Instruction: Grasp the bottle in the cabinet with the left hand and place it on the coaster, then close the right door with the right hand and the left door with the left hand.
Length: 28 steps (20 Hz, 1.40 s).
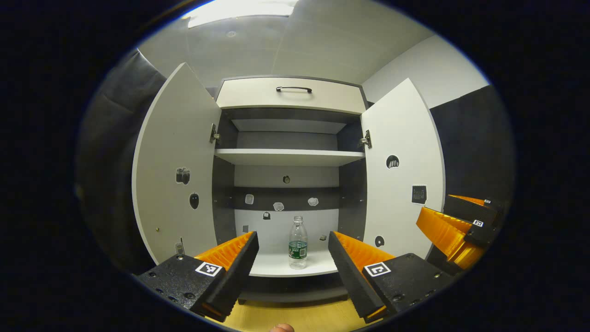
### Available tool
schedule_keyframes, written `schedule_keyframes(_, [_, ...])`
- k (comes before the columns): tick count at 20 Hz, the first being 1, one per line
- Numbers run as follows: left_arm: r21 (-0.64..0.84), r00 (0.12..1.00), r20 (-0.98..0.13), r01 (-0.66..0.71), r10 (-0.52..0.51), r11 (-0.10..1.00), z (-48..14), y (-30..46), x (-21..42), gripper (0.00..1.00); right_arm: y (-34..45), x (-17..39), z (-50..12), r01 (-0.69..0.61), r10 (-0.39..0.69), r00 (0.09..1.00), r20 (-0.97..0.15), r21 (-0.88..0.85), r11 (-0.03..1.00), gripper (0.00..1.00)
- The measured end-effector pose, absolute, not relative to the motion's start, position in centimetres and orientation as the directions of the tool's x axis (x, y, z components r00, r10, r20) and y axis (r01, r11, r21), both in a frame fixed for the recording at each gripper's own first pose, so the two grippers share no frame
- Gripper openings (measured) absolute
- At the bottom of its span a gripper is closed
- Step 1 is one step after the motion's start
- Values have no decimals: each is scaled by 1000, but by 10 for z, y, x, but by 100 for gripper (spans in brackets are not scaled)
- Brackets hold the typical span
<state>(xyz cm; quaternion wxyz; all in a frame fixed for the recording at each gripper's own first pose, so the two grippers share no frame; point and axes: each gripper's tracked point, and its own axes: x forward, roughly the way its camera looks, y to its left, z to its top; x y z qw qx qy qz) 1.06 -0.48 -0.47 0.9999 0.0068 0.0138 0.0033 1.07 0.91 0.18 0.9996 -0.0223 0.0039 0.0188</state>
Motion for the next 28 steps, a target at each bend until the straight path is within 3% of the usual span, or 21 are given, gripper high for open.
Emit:
schedule_keyframes(2, [9, 1000, -28, -5, 6, 1000, -5, -5, 12, 93, 10, 9, 3, -33, 32, 999, -9, -47, 998, 98])
schedule_keyframes(8, [-7, 997, -67, 24, -24, 1000, -20, -7, 42, 96, -4, -3, 17, 19, -20, 1000, -1, -62, 998, 98])
schedule_keyframes(12, [-33, 995, -76, 62, -65, 997, -33, -11, 103, 93, -48, -11, 15, 109, -111, 994, -11, -100, 989, 98])
schedule_keyframes(19, [-77, 988, -139, 59, -69, 995, -75, -15, 224, 96, -109, -22, 14, 255, -262, 965, -9, -197, 947, 98])
schedule_keyframes(28, [-62, 962, -273, -3, -15, 998, -143, -4, 318, 95, -147, -13, -1, 324, -342, 939, -33, -247, 913, 98])
